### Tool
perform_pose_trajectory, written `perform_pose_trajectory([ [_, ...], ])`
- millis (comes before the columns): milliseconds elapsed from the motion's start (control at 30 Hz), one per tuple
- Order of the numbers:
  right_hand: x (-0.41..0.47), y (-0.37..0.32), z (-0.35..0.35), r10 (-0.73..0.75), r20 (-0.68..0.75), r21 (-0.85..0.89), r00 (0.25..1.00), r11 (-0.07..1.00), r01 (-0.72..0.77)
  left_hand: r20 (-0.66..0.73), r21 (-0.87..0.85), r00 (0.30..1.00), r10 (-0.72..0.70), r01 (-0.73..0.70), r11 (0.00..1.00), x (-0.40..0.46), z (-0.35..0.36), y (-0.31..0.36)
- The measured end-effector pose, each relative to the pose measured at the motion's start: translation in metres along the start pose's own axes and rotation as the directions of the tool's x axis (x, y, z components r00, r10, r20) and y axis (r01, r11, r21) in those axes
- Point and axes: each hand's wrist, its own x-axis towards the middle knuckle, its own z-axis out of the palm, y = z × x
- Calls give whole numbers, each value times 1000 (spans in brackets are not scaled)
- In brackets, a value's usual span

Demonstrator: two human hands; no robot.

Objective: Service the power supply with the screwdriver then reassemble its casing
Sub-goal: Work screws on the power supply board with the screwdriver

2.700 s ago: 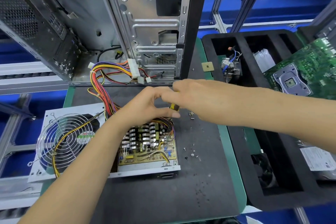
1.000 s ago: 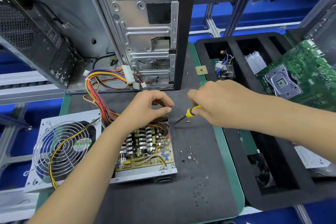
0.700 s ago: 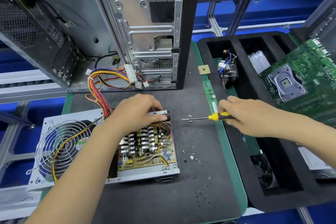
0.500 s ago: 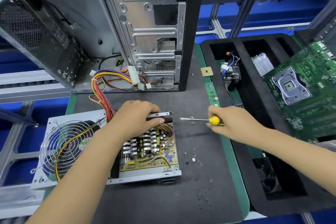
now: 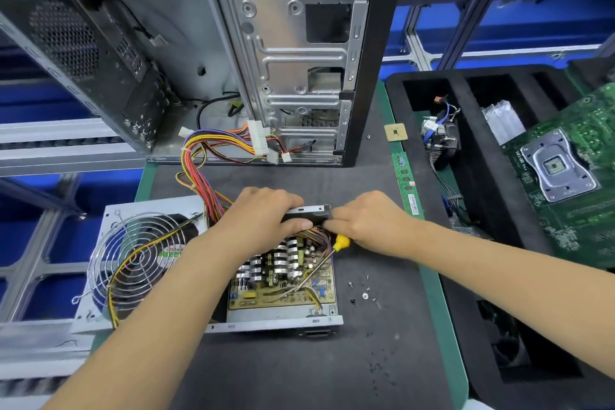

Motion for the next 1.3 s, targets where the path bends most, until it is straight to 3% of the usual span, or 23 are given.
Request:
perform_pose_trajectory([
  [100, 4, 5, -1, -63, -2, -102, 998, 993, 63, 14, -6, 1000, 0, 0, 1000, 1, 0, 1],
  [333, 12, 8, -10, -145, -29, -124, 989, 982, 140, 53, -24, 998, -15, 17, 1000, 0, -4, 3],
  [467, -14, 11, -15, -78, -26, 77, 997, 994, 79, 63, -31, 998, -27, 29, 999, 0, -6, 4],
  [600, -43, -1, -6, 36, 220, 281, 975, 955, -99, 60, -54, 997, -42, 45, 998, -1, -6, 3],
  [667, -47, -5, -2, 89, 216, 323, 972, 933, -158, 41, -70, 999, -36, 39, 997, -1, -6, 2],
  [800, -62, -6, -4, 189, 123, 468, 974, 855, -225, -66, -184, 998, 19, -31, 982, -5, -6, 2],
  [967, -69, -14, -4, 119, 168, 539, 979, 820, -192, -395, -358, 918, 12, -167, 919, -12, -7, 8],
  [1133, -67, -13, -4, 144, 225, 522, 964, 818, -243, -449, -473, 893, -44, -195, 859, -18, -5, 21],
  [1233, -60, -11, -25, 288, 117, 648, 950, 704, -293, -386, -588, 919, -77, -181, 788, -22, -2, 27],
  [1300, -49, -10, -44, 332, -31, 648, 943, 725, -234, -291, -650, 955, -50, -159, 743, -19, 0, 32],
])
